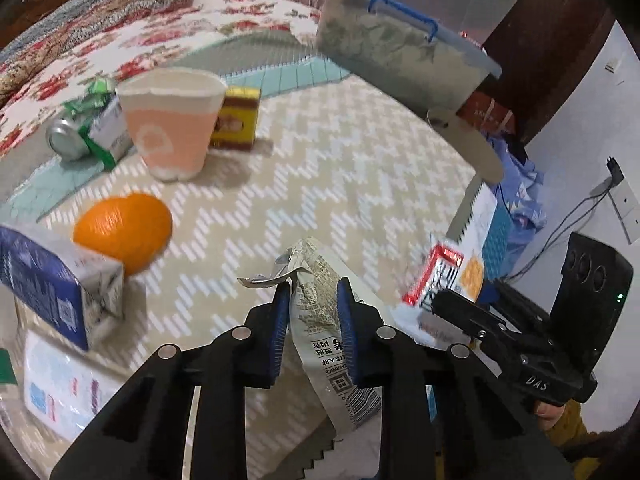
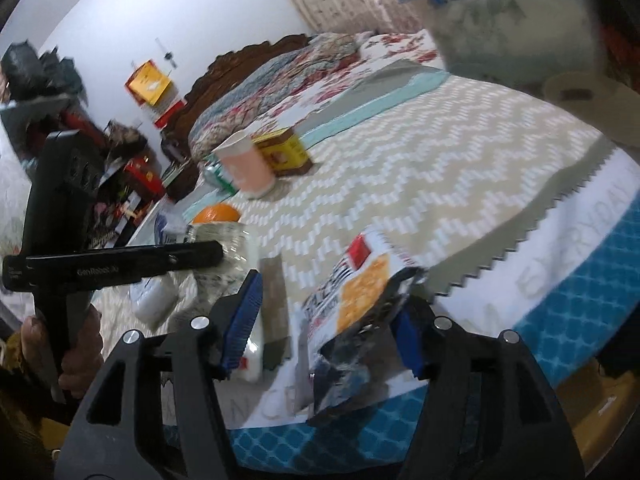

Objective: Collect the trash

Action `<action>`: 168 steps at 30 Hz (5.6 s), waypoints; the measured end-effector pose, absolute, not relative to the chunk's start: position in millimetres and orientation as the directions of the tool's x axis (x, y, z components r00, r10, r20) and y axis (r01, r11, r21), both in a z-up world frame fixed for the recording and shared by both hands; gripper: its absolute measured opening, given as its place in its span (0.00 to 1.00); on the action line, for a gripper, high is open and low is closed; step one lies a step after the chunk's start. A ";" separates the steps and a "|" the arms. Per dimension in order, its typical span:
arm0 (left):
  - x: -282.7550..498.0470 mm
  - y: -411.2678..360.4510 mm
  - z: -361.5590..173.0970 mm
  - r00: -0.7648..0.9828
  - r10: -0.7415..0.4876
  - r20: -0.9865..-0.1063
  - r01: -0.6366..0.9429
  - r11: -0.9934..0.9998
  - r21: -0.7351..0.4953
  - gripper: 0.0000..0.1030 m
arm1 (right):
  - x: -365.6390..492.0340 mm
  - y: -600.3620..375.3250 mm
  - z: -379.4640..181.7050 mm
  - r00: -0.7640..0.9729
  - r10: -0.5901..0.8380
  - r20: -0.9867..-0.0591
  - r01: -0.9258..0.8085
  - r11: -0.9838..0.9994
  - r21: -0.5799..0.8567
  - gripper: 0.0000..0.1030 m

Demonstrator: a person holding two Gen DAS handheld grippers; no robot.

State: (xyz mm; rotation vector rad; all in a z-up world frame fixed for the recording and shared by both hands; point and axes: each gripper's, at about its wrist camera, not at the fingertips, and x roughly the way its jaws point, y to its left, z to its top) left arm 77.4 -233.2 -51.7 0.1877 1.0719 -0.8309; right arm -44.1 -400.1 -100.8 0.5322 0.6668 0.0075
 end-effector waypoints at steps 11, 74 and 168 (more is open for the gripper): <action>82.4 -231.4 -80.2 0.134 -0.468 -0.873 0.641 0.713 -0.284 0.56 | -41.4 -397.5 -108.9 0.781 0.169 -0.602 0.173 0.867 0.468 0.15; 79.2 -49.5 6.9 0.495 -0.427 -0.757 0.434 0.876 -0.210 0.56 | 40.5 -384.4 -84.7 0.762 0.426 -0.488 -0.023 0.770 0.637 0.49; 72.4 -92.3 -30.5 0.385 -0.574 -0.722 0.612 0.745 -0.266 0.55 | 37.3 -366.7 23.5 0.870 -0.025 -0.492 0.107 0.984 0.139 0.24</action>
